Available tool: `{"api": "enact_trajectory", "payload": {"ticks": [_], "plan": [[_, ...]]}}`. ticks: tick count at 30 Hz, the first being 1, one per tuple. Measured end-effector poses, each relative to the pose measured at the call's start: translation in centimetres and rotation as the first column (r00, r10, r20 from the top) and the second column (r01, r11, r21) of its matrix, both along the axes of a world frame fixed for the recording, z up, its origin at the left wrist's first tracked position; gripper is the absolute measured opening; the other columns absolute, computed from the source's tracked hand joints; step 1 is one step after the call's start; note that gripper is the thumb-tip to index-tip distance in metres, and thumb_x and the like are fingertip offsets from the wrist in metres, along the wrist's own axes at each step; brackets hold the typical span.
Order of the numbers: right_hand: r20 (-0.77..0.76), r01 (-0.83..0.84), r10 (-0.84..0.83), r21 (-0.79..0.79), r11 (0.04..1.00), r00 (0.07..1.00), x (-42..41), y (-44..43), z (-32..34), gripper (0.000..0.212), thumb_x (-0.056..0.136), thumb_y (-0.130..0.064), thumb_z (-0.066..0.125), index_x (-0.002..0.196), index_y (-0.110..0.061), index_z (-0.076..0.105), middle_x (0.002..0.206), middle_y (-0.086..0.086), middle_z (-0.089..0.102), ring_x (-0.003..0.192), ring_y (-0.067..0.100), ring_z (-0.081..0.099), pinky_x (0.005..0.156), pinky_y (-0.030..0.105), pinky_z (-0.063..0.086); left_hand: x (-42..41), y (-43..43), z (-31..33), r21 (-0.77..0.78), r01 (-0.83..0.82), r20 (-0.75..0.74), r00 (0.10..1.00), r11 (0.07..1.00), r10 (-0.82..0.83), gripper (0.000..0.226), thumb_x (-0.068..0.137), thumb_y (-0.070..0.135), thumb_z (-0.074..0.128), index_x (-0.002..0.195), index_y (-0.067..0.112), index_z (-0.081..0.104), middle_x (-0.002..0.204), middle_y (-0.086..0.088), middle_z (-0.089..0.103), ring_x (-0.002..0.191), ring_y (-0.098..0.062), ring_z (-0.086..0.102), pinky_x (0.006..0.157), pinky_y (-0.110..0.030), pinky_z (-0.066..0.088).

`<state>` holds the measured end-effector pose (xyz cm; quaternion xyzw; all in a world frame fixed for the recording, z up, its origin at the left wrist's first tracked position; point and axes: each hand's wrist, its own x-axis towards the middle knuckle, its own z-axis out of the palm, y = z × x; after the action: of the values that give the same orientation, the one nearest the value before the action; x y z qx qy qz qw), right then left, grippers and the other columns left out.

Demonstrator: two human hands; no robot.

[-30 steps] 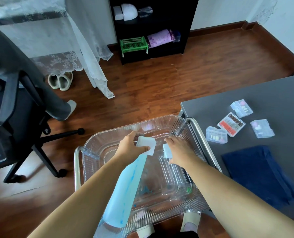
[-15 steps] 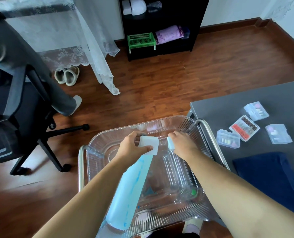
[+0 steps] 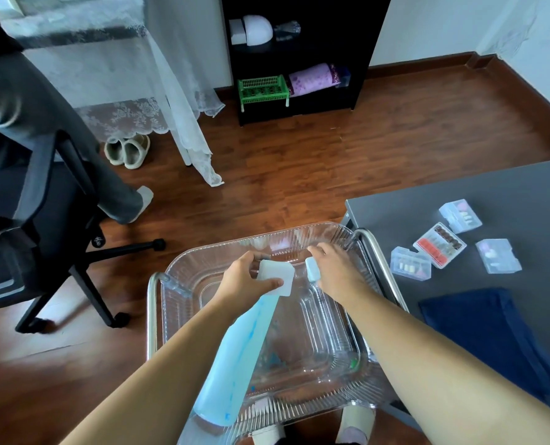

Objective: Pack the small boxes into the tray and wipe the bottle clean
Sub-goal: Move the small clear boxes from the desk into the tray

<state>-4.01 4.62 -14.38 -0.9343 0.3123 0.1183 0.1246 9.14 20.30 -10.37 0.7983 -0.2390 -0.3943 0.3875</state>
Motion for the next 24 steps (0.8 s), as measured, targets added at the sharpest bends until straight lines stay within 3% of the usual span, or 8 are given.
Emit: {"api": "enact_trajectory", "payload": {"ticks": [3, 5, 9, 12, 15, 17, 19, 24], "plan": [[0.085, 0.011, -0.017, 0.071, 0.997, 0.996, -0.9, 1.1, 3.1, 0.071, 0.078, -0.018, 0.074, 0.140, -0.017, 0.040, 0.141, 0.002, 0.044, 0.128, 0.023, 0.043, 0.105, 0.035, 0.038, -0.5, 0.1, 0.7, -0.004, -0.017, -0.003, 1.000, 1.000, 0.017, 0.046, 0.071, 0.020, 0.084, 0.109, 0.023, 0.059, 0.100, 0.003, 0.066, 0.087, -0.012, 0.063, 0.058, -0.013, 0.047], [0.222, 0.032, -0.059, 0.124, 0.992, 0.973, -2.0, 2.0, 5.3, 0.063, 0.079, -0.018, 0.073, 0.135, -0.018, 0.046, 0.136, 0.000, 0.046, 0.124, 0.021, 0.046, 0.101, 0.032, 0.038, -1.1, 0.3, 1.1, -0.008, -0.036, -0.010, 0.999, 0.999, 0.036, 0.044, 0.072, 0.019, 0.083, 0.108, 0.022, 0.059, 0.099, 0.003, 0.066, 0.084, -0.009, 0.062, 0.056, -0.011, 0.046], [0.419, 0.000, -0.009, 0.021, 1.000, 0.908, -4.8, 2.3, 9.2, 0.054, 0.078, -0.015, 0.073, 0.128, -0.013, 0.054, 0.131, 0.002, 0.052, 0.124, 0.020, 0.045, 0.103, 0.028, 0.034, -2.5, -0.1, 0.8, 0.002, -0.056, -0.041, 0.998, 0.998, 0.056, 0.041, 0.073, 0.012, 0.080, 0.108, 0.019, 0.059, 0.103, -0.003, 0.066, 0.085, -0.013, 0.062, 0.064, -0.021, 0.051], [0.448, 0.056, -0.037, -0.030, 0.998, 0.893, -7.1, 1.1, 10.8, 0.053, 0.079, -0.016, 0.073, 0.128, -0.012, 0.054, 0.132, 0.005, 0.051, 0.127, 0.021, 0.042, 0.106, 0.026, 0.030, -4.3, -0.8, 0.1, 0.019, -0.056, -0.075, 0.996, 0.998, 0.057, 0.042, 0.074, 0.010, 0.078, 0.110, 0.017, 0.059, 0.102, -0.003, 0.066, 0.090, -0.018, 0.064, 0.068, -0.025, 0.054], [0.406, 0.134, -0.143, 0.050, 0.990, 0.903, -8.7, -0.1, 10.8, 0.058, 0.084, -0.022, 0.068, 0.137, -0.016, 0.045, 0.139, 0.002, 0.045, 0.132, 0.019, 0.037, 0.107, 0.029, 0.032, -6.3, -1.8, -1.4, 0.025, -0.055, -0.141, 0.988, 0.998, 0.058, 0.039, 0.076, 0.008, 0.077, 0.109, 0.015, 0.057, 0.100, -0.005, 0.065, 0.086, -0.017, 0.062, 0.064, -0.020, 0.051], [0.391, 0.161, -0.189, 0.103, 0.982, 0.901, -9.1, -0.5, 10.2, 0.059, 0.086, -0.023, 0.065, 0.140, -0.017, 0.040, 0.140, 0.002, 0.044, 0.130, 0.020, 0.041, 0.104, 0.033, 0.037, -7.3, -2.5, -2.7, 0.037, -0.084, -0.199, 0.976, 0.996, 0.089, 0.039, 0.077, 0.006, 0.078, 0.108, 0.011, 0.055, 0.104, -0.010, 0.066, 0.092, -0.022, 0.064, 0.078, -0.033, 0.055], [0.398, 0.170, -0.217, 0.150, 0.974, 0.892, -9.2, -0.8, 9.6, 0.059, 0.087, -0.022, 0.064, 0.141, -0.018, 0.038, 0.134, 0.004, 0.047, 0.122, 0.021, 0.048, 0.097, 0.032, 0.041, -8.3, -3.2, -4.0, 0.075, -0.115, -0.220, 0.967, 0.991, 0.128, 0.046, 0.077, 0.008, 0.079, 0.115, 0.005, 0.054, 0.111, -0.014, 0.066, 0.102, -0.027, 0.065, 0.090, -0.043, 0.053], [0.434, 0.170, -0.233, 0.181, 0.969, 0.870, -9.1, -1.5, 8.6, 0.056, 0.090, -0.019, 0.059, 0.142, -0.020, 0.038, 0.114, 0.001, 0.052, 0.101, 0.016, 0.050, 0.081, 0.024, 0.035, -9.5, -4.8, -6.5, 0.145, -0.168, -0.146, 0.971, 0.975, 0.189, 0.059, 0.073, 0.020, 0.083, 0.121, 0.010, 0.050, 0.111, -0.001, 0.058, 0.101, -0.018, 0.058, 0.092, -0.034, 0.050]]}}
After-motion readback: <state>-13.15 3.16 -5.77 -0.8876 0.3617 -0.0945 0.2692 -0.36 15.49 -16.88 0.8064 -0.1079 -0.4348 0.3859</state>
